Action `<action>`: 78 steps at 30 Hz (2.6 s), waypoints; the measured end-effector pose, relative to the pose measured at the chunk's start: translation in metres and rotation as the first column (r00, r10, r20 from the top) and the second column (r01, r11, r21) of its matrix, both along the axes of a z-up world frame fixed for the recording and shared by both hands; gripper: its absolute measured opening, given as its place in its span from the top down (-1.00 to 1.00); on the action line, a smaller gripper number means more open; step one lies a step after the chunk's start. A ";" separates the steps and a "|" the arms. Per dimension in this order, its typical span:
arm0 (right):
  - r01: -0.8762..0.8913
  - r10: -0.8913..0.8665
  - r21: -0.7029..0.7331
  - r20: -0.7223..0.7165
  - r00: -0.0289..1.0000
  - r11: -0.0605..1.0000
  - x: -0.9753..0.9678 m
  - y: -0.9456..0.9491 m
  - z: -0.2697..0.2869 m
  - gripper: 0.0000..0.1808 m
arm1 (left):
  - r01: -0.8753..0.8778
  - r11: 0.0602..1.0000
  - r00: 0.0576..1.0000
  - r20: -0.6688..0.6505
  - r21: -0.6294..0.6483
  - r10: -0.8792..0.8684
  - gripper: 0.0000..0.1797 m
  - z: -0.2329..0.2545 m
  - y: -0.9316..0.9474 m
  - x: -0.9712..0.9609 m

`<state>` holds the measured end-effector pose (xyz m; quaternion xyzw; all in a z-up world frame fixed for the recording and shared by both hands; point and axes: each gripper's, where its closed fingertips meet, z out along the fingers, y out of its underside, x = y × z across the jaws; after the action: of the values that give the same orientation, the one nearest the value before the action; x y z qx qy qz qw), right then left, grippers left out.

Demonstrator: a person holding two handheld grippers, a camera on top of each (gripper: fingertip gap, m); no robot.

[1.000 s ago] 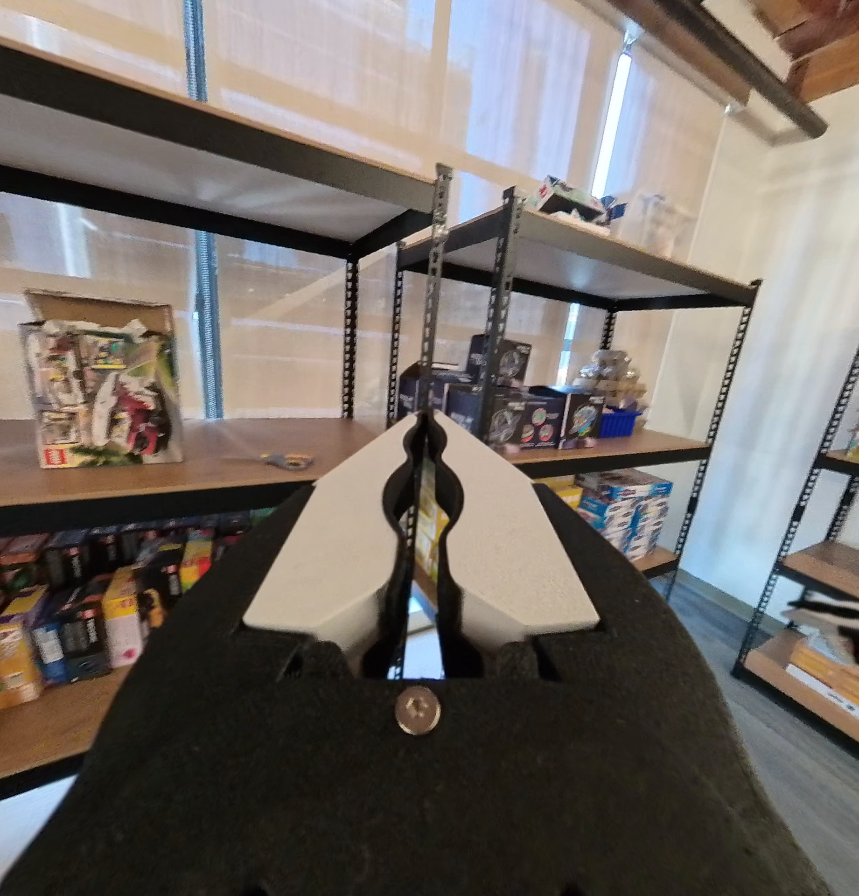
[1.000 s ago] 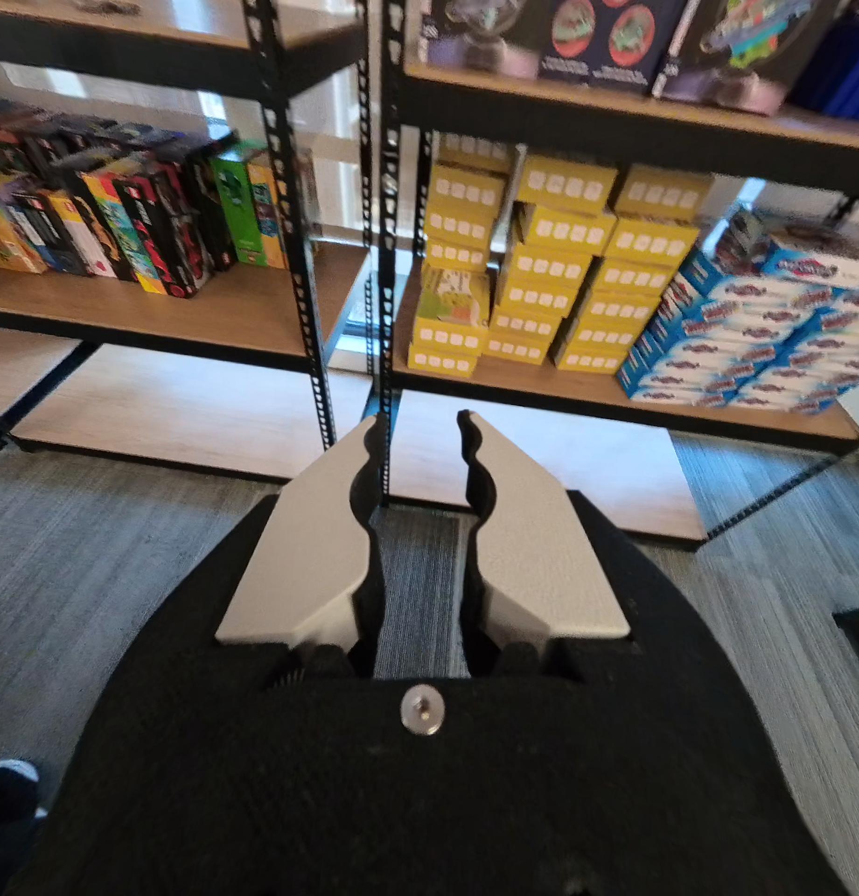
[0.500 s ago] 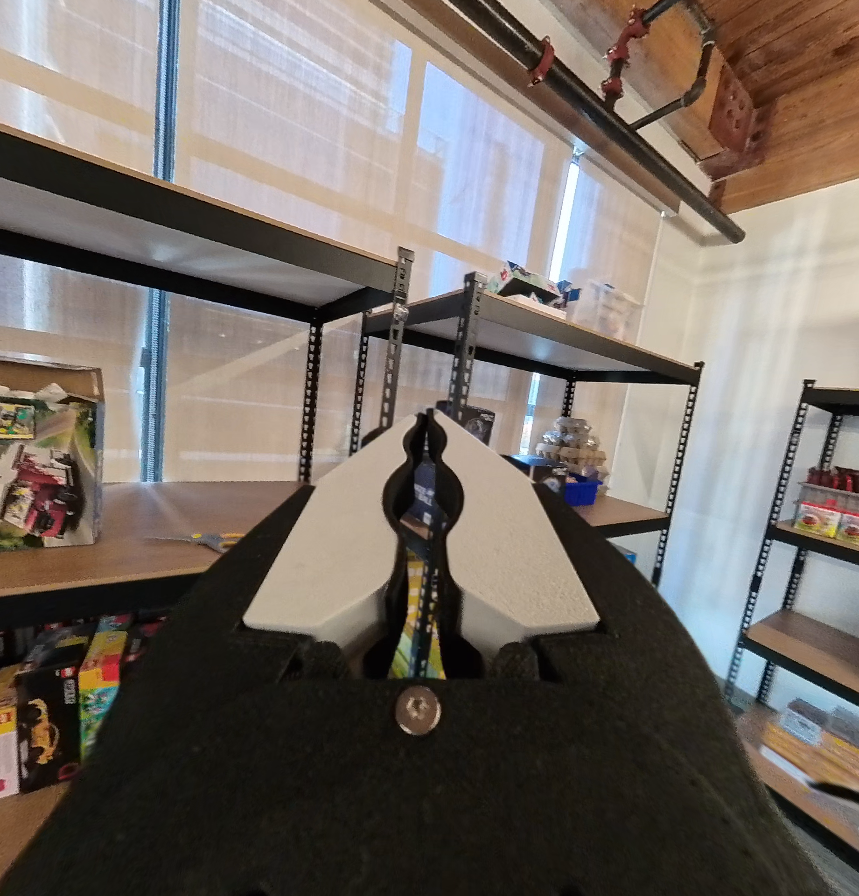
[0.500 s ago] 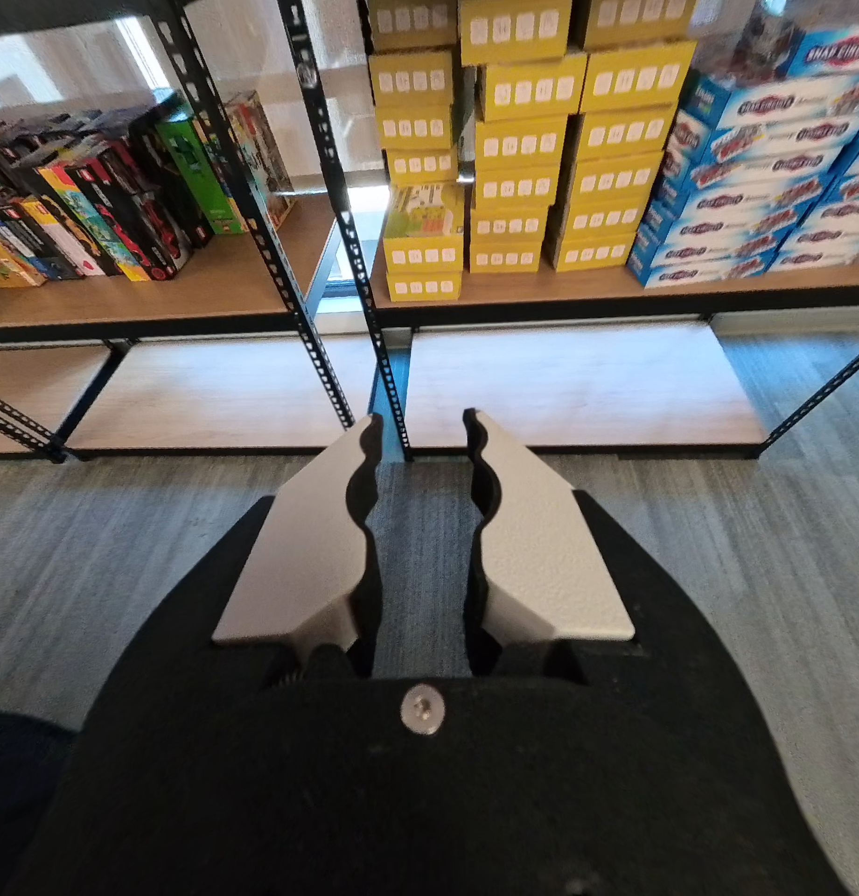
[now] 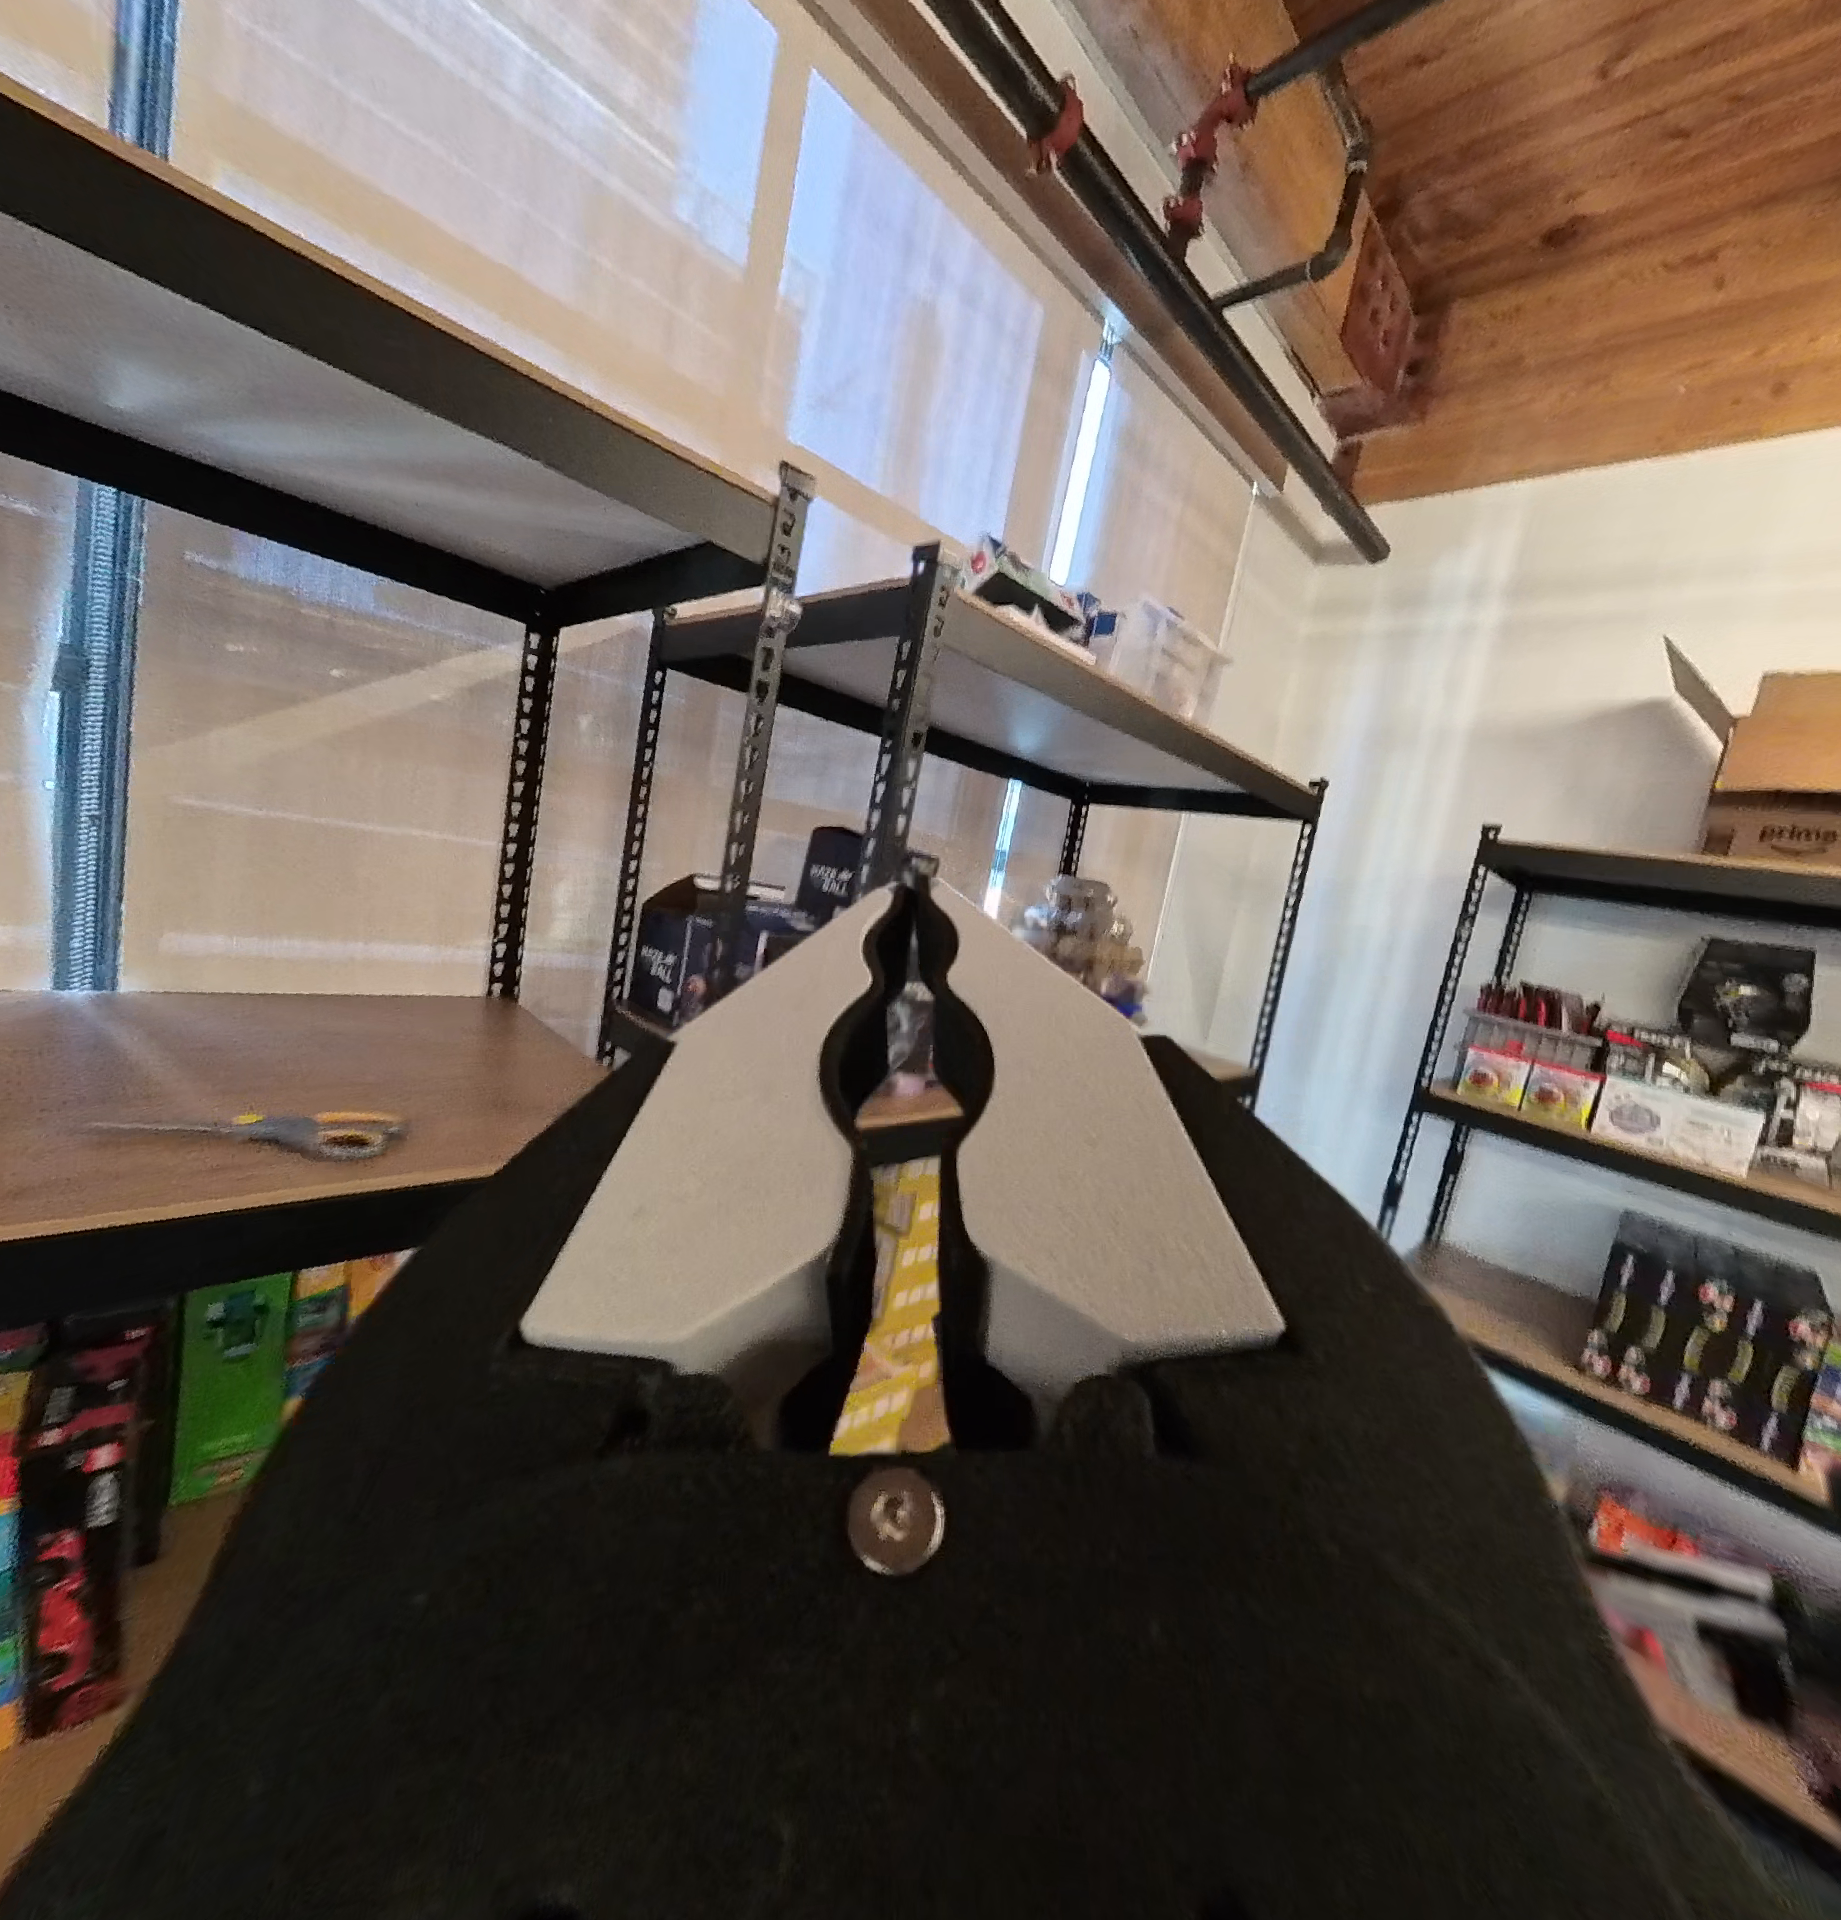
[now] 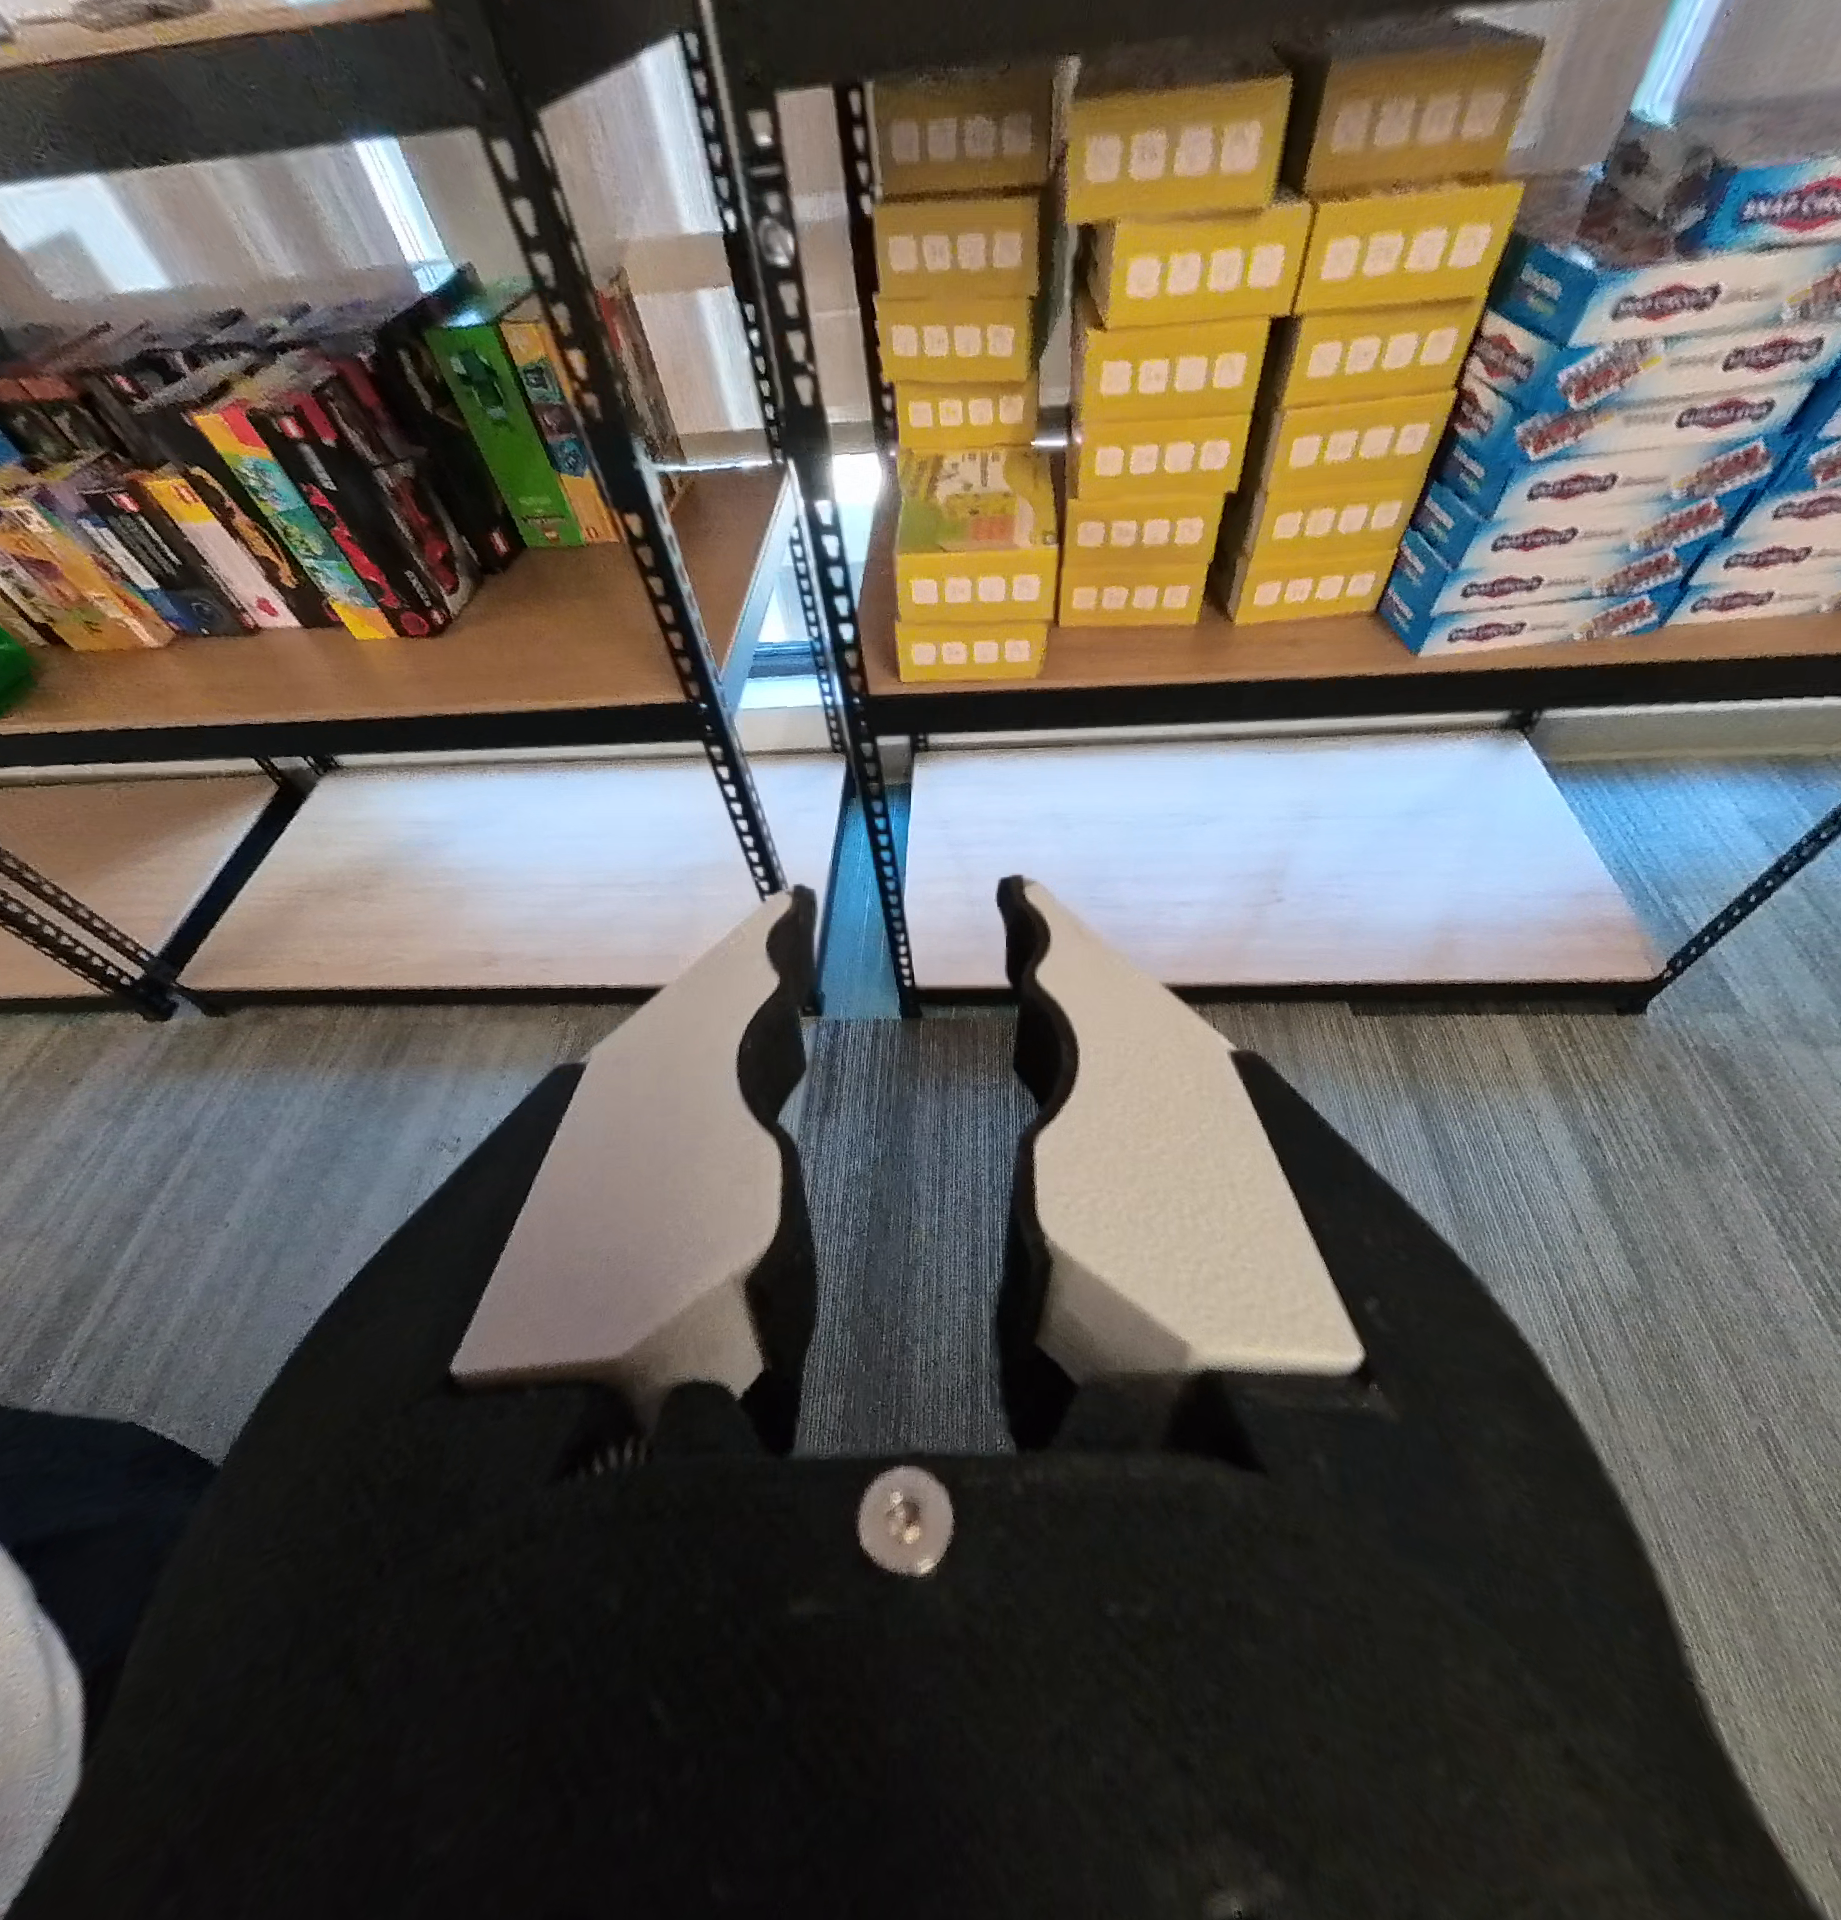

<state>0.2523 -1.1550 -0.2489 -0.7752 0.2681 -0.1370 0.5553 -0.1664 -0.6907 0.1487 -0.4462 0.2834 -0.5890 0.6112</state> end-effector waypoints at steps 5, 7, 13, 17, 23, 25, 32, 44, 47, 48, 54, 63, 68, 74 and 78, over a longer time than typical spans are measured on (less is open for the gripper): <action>-0.034 0.037 -0.060 0.051 0.998 0.998 -0.049 0.077 0.030 0.61 | -0.061 0.993 0.984 -0.159 0.104 0.077 1.00 -0.045 0.039 -0.077; -0.065 0.072 -0.072 0.093 0.993 0.995 -0.081 0.125 0.046 0.61 | -0.096 0.982 0.963 -0.233 0.164 0.133 1.00 -0.068 0.059 -0.121; -0.315 0.297 0.027 0.264 0.918 0.949 -0.236 0.318 0.133 0.61 | -0.237 0.941 0.830 -0.454 0.240 0.325 0.95 -0.148 0.144 -0.280; -0.499 0.453 0.075 0.318 0.833 0.864 -0.346 0.434 0.197 0.59 | -0.360 0.920 0.753 -0.533 0.155 0.384 0.75 -0.213 0.210 -0.376; -0.486 0.494 -0.133 0.409 0.767 0.864 -0.424 0.564 0.259 0.49 | -0.637 0.769 0.571 -0.634 0.058 0.521 0.68 -0.317 0.260 -0.511; -0.472 0.487 -0.154 0.440 0.754 0.868 -0.444 0.600 0.269 0.49 | -0.674 0.736 0.499 -0.695 0.064 0.518 0.66 -0.340 0.261 -0.544; -0.452 0.483 -0.181 0.441 0.757 0.874 -0.463 0.701 0.259 0.44 | -0.733 0.676 0.424 -0.730 0.070 0.536 0.68 -0.354 0.273 -0.606; -0.359 0.380 -0.148 0.538 0.753 0.921 -0.316 0.784 0.338 0.36 | -0.411 0.904 0.767 -0.580 -0.115 0.275 0.74 -0.353 0.423 -0.422; -0.451 0.382 -0.010 0.549 0.743 0.892 -0.290 0.847 0.327 0.34 | -0.403 0.914 0.753 -0.585 -0.047 0.302 0.74 -0.360 0.478 -0.387; -0.468 0.371 0.047 0.542 0.754 0.882 -0.279 0.873 0.317 0.33 | -0.397 0.917 0.749 -0.591 -0.038 0.300 0.72 -0.359 0.496 -0.376; -0.573 0.460 0.263 0.386 0.800 0.776 -0.251 1.003 0.271 0.29 | -0.161 0.986 0.767 -0.624 0.037 0.149 0.71 -0.310 0.573 -0.307; -0.587 0.486 0.029 0.529 0.696 0.809 -0.212 1.048 0.281 0.26 | 0.261 0.948 0.792 -0.602 0.184 -0.101 0.78 -0.206 0.679 -0.154; -0.603 0.456 0.068 0.587 0.669 0.795 -0.203 1.056 0.334 0.32 | 0.341 0.908 0.846 -0.500 0.242 -0.185 0.62 -0.118 0.741 -0.063; -0.604 0.496 0.347 0.354 0.793 0.718 -0.149 1.108 0.406 0.31 | 0.527 0.835 0.830 -0.305 0.157 -0.467 0.17 0.020 0.789 0.021; -0.665 0.617 0.413 0.265 0.741 0.622 -0.120 1.152 0.434 0.28 | 0.503 0.856 0.857 -0.196 0.119 -0.476 0.18 0.064 0.827 0.084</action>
<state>0.1320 -0.0027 0.1851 -0.6477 -0.0280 0.1037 0.7543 -0.0820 0.1365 0.2127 -0.3524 0.4837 -0.6620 0.4513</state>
